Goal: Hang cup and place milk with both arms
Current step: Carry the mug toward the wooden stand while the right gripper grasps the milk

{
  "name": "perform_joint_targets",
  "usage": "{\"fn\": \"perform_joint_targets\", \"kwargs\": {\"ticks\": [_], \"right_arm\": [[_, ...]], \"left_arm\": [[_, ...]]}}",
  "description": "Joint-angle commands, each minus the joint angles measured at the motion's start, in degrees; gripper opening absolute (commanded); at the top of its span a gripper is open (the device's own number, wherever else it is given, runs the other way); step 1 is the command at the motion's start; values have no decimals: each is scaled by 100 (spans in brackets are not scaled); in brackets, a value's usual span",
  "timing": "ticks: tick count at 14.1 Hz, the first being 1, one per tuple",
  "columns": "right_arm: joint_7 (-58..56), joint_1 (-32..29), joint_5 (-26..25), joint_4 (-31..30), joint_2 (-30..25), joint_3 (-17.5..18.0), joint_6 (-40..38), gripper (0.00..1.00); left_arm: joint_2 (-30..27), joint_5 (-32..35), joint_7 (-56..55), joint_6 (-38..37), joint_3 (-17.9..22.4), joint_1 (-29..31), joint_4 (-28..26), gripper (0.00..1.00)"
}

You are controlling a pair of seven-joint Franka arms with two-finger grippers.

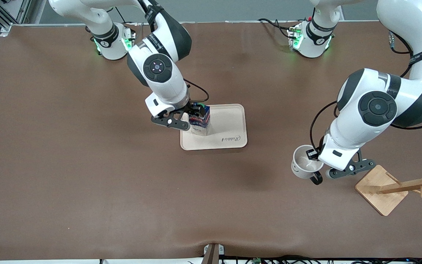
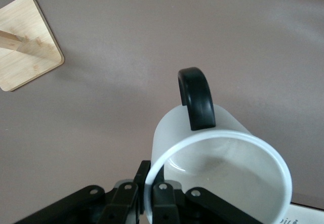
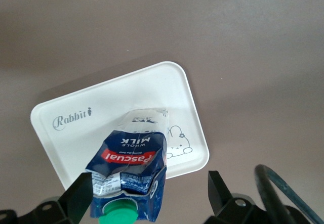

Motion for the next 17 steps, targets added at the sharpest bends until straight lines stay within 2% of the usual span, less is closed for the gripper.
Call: {"fn": "perform_joint_targets", "kwargs": {"ticks": [1, 9, 10, 11, 12, 15, 17], "right_arm": [[469, 206, -138, -159, -104, -61, 222, 100], [1330, 610, -268, -202, 203, -79, 416, 100], [1557, 645, -391, -220, 204, -79, 372, 90], [1681, 619, -427, -238, 204, -70, 311, 60], [1735, 567, -393, -220, 204, -61, 241, 1], [1674, 251, -322, 59, 107, -70, 127, 0], [1595, -161, -287, 612, 46, -53, -608, 0]], "left_arm": [[-144, 33, 281, -99, -44, 200, -36, 0], [-293, -222, 792, -143, -79, 579, -28, 0], [-337, -231, 792, -161, -79, 597, -28, 0], [-355, -231, 809, -170, -79, 605, -28, 0], [-364, -310, 844, -178, -79, 614, -28, 0], [-530, -591, 967, -327, -79, 685, -45, 0], [-653, -758, 994, -451, -79, 693, -36, 0]]}}
